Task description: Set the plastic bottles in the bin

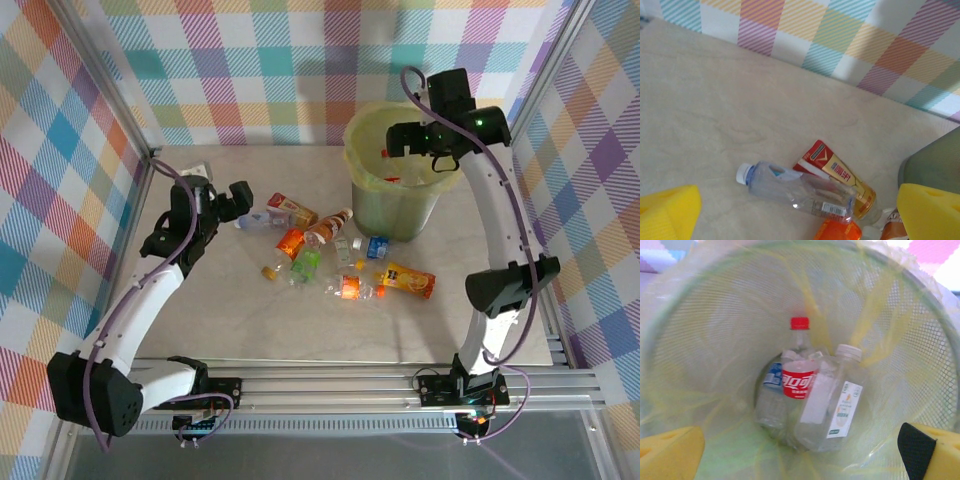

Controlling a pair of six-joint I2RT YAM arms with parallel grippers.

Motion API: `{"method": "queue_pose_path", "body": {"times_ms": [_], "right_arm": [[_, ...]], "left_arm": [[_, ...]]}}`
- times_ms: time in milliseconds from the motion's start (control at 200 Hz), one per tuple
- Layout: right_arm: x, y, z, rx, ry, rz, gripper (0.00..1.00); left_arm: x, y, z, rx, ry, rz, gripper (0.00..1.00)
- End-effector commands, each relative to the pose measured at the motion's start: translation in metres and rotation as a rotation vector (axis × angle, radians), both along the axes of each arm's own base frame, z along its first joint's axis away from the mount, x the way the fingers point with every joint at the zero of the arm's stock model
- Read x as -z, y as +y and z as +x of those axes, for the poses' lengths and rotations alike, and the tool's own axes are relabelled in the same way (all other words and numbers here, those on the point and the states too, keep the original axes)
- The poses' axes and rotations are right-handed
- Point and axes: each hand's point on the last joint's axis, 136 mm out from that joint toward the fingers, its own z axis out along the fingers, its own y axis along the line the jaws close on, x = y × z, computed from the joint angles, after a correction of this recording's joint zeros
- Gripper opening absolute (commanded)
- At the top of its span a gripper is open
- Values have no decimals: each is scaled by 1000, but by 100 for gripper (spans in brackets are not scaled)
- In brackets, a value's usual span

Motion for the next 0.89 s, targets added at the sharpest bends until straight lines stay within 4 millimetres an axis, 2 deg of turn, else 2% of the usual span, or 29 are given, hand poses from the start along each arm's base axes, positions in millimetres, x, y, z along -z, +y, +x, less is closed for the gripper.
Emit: {"method": "queue_pose_path", "body": {"times_ms": [0,105,240,355,385,515,615,715,890], "right_arm": [[-24,18,-26,-46,-46,19,100],[-30,27,-46,-44,-83,4,100],[-27,40,-69,-68,-114,23,100],[-21,37,-83,-57,-113,54,100],[-20,36,-86,-55,-116,61,100],[-15,31,-94,-43,-120,76,100],[-11,30,-96,-42,-116,83,100],[-8,33,-96,-50,-112,88,100],[-5,38,-95,-69,-115,102,100]], "left_arm": [[26,0,-2,18,90,-49,100],[41,1,2,18,134,-78,100],[59,3,9,-12,189,-169,100],[83,9,11,-132,253,-285,100],[82,8,17,-156,228,-336,100],[105,8,23,-273,251,-490,100],[123,9,26,-345,283,-543,100],[135,8,30,-392,301,-565,100],[148,-7,44,-393,307,-643,100]]}}
